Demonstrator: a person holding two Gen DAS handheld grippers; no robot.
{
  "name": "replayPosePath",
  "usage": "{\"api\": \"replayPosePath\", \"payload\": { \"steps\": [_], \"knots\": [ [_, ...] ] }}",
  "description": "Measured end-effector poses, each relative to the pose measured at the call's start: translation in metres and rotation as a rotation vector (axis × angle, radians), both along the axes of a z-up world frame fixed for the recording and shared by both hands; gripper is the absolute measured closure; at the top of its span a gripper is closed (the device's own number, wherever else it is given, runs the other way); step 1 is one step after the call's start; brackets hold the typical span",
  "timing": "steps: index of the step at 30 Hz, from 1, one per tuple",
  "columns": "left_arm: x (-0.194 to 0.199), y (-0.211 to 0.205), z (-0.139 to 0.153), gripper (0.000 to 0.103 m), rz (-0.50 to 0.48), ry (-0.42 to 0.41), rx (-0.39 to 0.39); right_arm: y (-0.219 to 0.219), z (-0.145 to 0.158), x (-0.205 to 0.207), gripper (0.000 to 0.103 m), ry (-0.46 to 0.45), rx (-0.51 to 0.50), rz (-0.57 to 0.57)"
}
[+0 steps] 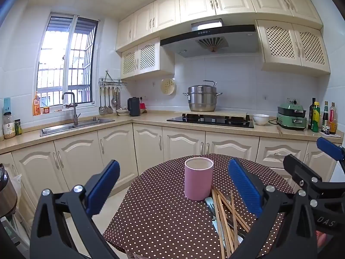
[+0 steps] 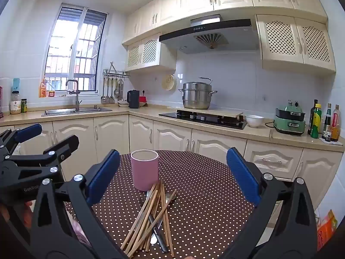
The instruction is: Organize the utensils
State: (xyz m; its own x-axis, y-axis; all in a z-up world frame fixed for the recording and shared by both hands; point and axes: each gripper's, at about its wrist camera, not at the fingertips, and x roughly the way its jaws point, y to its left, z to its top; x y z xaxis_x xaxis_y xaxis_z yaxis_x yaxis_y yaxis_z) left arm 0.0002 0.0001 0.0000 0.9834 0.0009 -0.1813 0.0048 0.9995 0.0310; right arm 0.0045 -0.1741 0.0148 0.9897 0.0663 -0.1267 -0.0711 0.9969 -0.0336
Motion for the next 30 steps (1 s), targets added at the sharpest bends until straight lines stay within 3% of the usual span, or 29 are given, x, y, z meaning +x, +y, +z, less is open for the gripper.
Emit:
{"api": "replayPosePath", "payload": {
  "steps": [30],
  "knots": [
    [0.007,0.009,-0.008,0.004,0.007,0.015,0.0,0.003,-0.01,0.009,0.006,0.027,-0.001,0.009]
  ]
}}
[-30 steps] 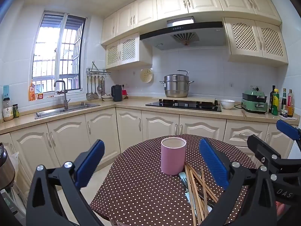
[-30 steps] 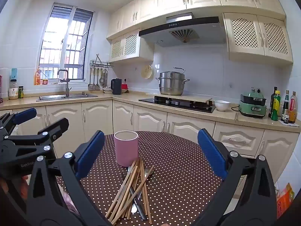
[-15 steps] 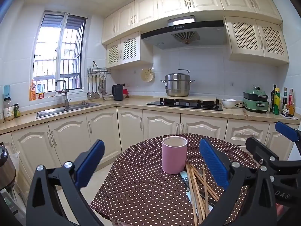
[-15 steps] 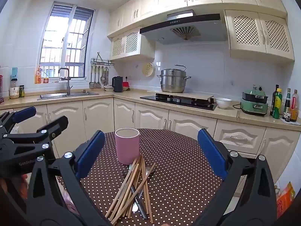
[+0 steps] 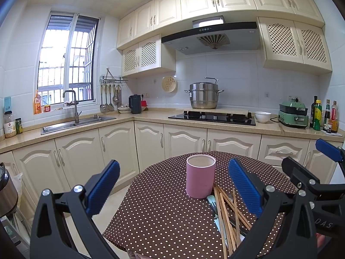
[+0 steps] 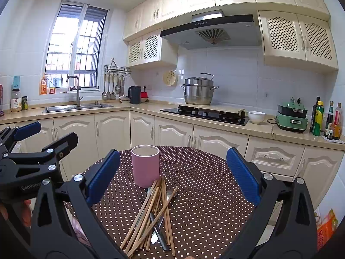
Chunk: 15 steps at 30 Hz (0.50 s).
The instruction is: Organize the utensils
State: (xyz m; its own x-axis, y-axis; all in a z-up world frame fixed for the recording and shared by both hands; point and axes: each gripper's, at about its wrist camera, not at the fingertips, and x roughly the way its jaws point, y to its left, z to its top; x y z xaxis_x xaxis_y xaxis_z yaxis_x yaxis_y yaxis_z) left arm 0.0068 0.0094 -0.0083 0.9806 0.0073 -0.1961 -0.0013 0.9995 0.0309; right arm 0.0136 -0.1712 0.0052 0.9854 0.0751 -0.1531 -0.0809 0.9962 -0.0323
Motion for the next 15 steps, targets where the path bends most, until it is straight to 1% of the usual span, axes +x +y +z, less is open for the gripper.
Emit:
{"api": "replayPosePath", "payload": {
  "steps": [15],
  "knots": [
    [-0.0001,0.0039,0.0006,0.004,0.001,0.002,0.002,0.0001,-0.0006,0.003,0.006,0.008,0.003,0.001]
  ]
}}
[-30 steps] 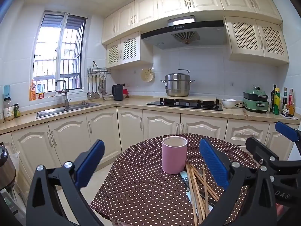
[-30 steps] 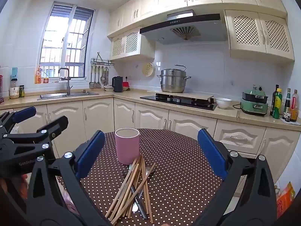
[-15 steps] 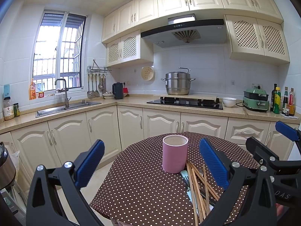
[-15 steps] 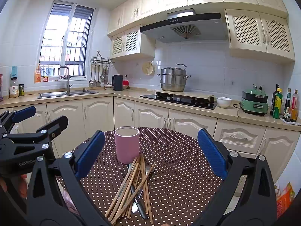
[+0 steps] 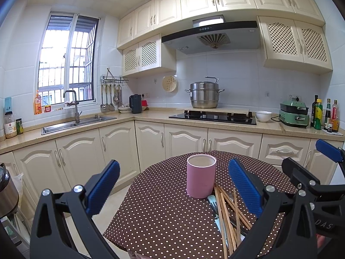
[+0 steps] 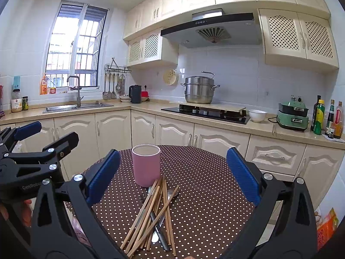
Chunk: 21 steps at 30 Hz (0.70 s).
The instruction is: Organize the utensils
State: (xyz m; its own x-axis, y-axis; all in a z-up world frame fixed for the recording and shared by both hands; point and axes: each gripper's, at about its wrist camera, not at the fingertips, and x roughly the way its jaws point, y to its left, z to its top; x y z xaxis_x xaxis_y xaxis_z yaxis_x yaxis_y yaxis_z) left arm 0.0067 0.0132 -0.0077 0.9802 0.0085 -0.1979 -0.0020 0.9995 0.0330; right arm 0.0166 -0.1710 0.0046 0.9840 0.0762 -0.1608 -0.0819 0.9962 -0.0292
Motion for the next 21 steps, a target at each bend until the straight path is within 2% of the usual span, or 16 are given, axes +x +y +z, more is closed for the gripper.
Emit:
{"api": "replayPosePath", "payload": {
  "steps": [21],
  "knots": [
    [0.0036,-0.0011,-0.0039,0.004,0.002,0.026,0.009,0.0,-0.0054,0.0042,0.006,0.024,0.012,-0.003]
  ]
}}
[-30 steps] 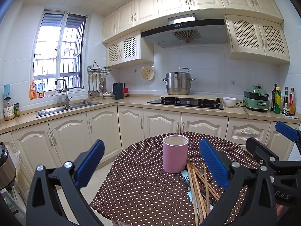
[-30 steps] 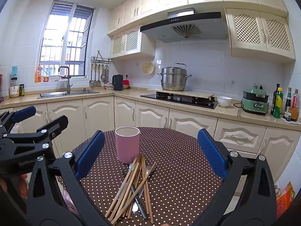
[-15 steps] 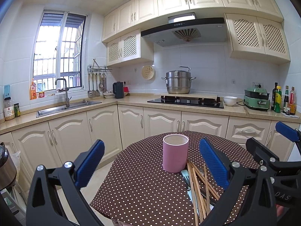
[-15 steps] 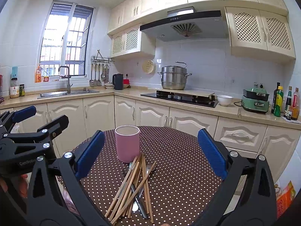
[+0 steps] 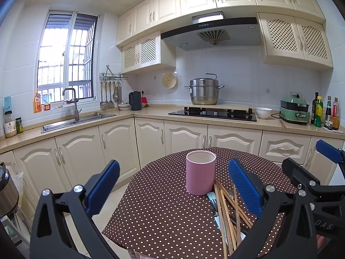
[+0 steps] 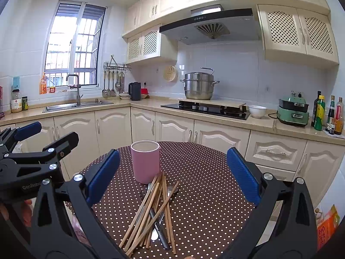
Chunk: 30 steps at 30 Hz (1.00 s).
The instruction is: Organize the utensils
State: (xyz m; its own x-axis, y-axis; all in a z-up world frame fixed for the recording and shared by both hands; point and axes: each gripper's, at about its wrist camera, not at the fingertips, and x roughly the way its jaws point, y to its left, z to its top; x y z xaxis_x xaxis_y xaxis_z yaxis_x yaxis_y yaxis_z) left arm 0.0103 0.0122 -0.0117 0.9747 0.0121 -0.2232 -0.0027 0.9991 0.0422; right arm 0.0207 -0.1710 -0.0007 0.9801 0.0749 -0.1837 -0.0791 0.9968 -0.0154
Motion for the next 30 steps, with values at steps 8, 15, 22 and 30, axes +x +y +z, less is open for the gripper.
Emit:
{"api": "replayPosePath", "payload": {
  "steps": [8,15,22,30],
  "knots": [
    [0.0007,-0.0012,0.0,0.004,0.001,0.003,0.003,-0.0023,-0.0005,0.001,0.006,0.006,0.005,0.0],
    [0.0021,-0.0021,-0.0011,0.004,0.001,0.011,0.006,-0.0039,-0.0016,0.0015,0.006,0.015,0.009,0.0],
    [0.0023,-0.0012,-0.0027,0.004,0.001,0.018,0.006,-0.0023,-0.0028,0.0028,0.006,0.025,0.011,0.001],
    [0.002,0.0001,-0.0045,0.004,0.003,0.023,0.009,-0.0031,-0.0037,0.0036,0.006,0.038,0.015,0.003]
  ]
}}
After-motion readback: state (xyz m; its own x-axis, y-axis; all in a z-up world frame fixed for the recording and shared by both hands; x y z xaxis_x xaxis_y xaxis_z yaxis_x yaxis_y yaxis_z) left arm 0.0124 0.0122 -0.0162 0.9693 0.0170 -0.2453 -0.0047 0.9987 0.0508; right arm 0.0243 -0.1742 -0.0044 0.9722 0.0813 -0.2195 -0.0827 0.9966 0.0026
